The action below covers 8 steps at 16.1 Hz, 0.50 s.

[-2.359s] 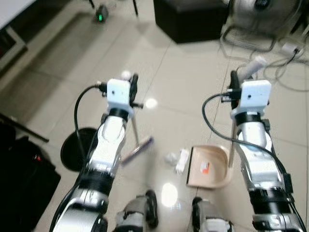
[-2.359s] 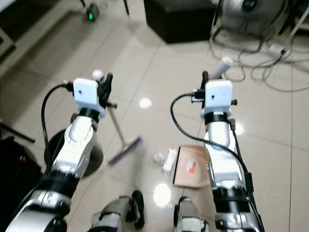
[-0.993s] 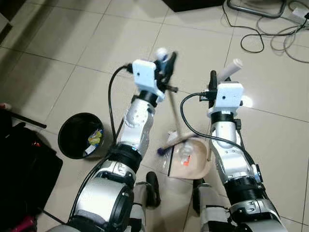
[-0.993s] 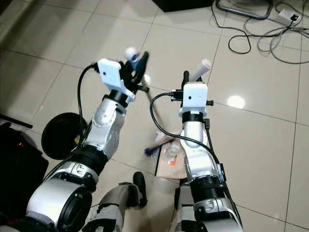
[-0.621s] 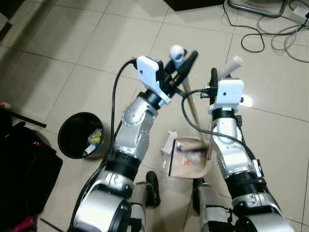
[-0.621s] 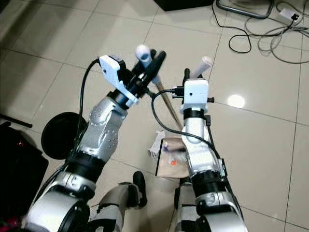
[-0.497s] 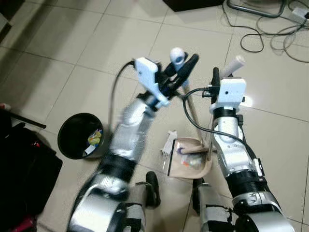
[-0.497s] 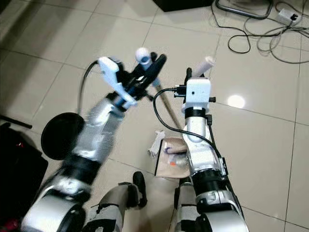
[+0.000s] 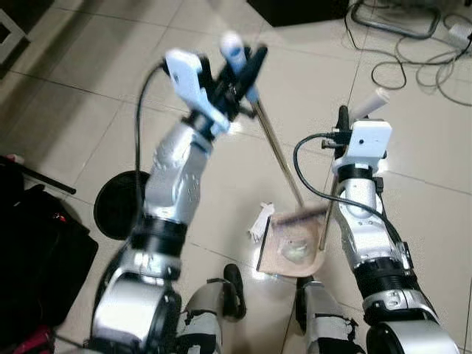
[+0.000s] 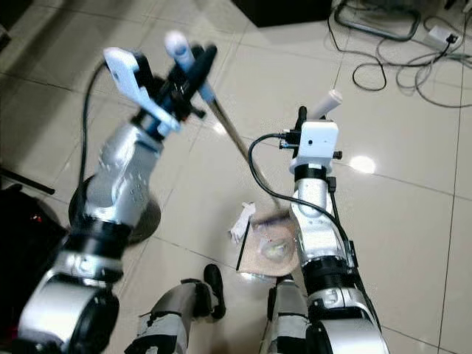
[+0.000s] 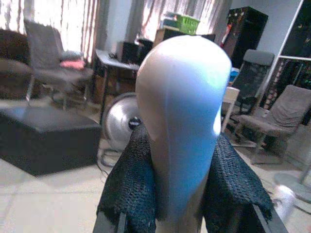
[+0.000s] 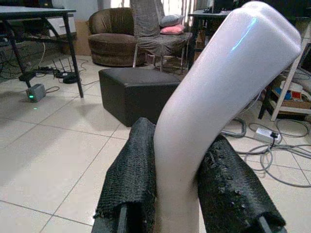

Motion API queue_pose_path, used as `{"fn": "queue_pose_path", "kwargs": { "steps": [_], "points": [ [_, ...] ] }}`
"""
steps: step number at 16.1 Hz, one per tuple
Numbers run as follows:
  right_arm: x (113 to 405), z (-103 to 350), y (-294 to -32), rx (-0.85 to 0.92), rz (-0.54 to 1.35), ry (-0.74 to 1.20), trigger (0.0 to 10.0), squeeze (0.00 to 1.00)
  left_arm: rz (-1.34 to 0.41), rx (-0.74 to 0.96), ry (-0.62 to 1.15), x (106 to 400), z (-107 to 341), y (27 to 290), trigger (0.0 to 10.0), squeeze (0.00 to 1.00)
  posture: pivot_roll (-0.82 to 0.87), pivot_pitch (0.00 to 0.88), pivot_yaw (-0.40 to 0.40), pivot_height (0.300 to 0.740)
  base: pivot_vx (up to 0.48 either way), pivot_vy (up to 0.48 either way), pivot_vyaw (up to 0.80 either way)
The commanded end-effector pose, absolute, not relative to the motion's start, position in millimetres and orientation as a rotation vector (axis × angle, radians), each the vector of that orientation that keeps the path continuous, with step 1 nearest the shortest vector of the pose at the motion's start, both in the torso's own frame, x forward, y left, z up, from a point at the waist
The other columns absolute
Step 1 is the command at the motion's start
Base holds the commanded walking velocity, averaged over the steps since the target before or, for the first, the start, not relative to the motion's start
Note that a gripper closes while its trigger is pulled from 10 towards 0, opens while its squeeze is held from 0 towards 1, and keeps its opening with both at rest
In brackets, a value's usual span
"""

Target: Sweep floor

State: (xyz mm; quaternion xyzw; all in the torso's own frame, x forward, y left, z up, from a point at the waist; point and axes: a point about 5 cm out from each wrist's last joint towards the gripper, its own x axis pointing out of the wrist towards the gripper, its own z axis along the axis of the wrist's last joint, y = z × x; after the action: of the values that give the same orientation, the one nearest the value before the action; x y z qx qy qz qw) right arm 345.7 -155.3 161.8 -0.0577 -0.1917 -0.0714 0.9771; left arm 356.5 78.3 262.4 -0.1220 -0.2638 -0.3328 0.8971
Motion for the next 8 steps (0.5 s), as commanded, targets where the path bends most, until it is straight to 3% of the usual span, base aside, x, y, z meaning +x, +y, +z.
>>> {"fn": "queue_pose_path", "kwargs": {
  "steps": [1, 8],
  "points": [
    [340, 145, -156, -0.09, -0.143, -0.319, 10.0, 0.0, -0.646, -0.17, -0.567, 359, 267, 85, 10.0, 0.0, 0.05, 0.186, 0.132, 0.74, 0.0, 0.0, 0.0],
    [315, 153, -170, -0.045, -0.17, -0.37, 10.0, 0.0, -0.358, 0.038, -0.477, 374, 248, 137, 10.0, 0.0, 0.01, 0.116, 0.143, 0.74, 0.0, 0.0, 0.0]
  ]
}}
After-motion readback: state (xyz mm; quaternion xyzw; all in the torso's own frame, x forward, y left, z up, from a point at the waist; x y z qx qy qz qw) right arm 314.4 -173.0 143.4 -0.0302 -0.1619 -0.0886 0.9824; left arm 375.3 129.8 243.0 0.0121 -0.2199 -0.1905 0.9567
